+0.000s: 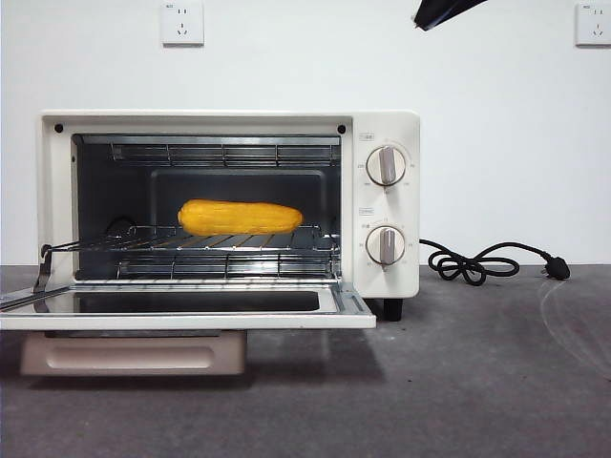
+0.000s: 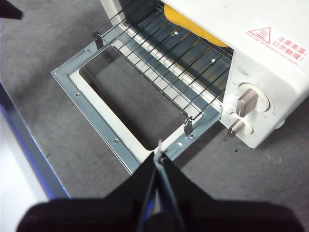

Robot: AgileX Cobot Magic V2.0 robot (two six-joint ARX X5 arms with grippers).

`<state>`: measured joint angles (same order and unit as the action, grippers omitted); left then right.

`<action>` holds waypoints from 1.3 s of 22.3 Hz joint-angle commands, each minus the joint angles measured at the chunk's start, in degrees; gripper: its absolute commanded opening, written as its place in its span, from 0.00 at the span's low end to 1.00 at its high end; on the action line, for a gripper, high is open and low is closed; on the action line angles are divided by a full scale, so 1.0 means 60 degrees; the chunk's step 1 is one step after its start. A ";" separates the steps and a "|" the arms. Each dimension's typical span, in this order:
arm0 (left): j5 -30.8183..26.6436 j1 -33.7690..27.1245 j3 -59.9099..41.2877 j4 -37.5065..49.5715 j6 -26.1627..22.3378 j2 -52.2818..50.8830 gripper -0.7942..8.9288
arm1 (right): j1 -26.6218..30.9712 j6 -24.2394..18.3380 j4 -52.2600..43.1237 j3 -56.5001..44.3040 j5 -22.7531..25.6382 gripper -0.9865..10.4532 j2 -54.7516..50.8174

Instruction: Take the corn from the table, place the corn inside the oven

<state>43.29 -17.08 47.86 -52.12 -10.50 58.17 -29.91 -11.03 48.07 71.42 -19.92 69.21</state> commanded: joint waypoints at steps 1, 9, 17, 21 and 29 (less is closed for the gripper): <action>0.0029 -0.0317 -0.0098 0.0215 -0.0098 0.0437 0.07 | 0.0007 -0.0189 -0.0011 0.0015 -0.0044 0.08 0.0047; 0.0025 -0.0670 -0.0098 0.0871 0.0033 0.2867 0.07 | 0.0007 -0.0193 0.0029 0.0015 -0.0044 0.08 0.0047; -0.1151 -0.0663 -0.0098 0.1151 0.0033 0.4925 0.07 | 0.0007 -0.0197 0.0168 0.0015 -0.0044 0.08 0.0047; -0.1147 -0.0452 -0.0098 0.1056 0.0025 0.5504 0.07 | 0.0007 -0.0200 0.0171 0.0015 -0.0044 0.08 0.0047; 0.0484 -0.0011 -0.0098 0.0958 -0.0270 0.5788 0.07 | 0.0007 -0.0240 0.0200 0.0015 -0.0044 0.08 0.0047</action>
<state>44.88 -17.21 47.64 -46.04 -10.98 92.58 -29.91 -11.99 49.36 71.42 -19.94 69.21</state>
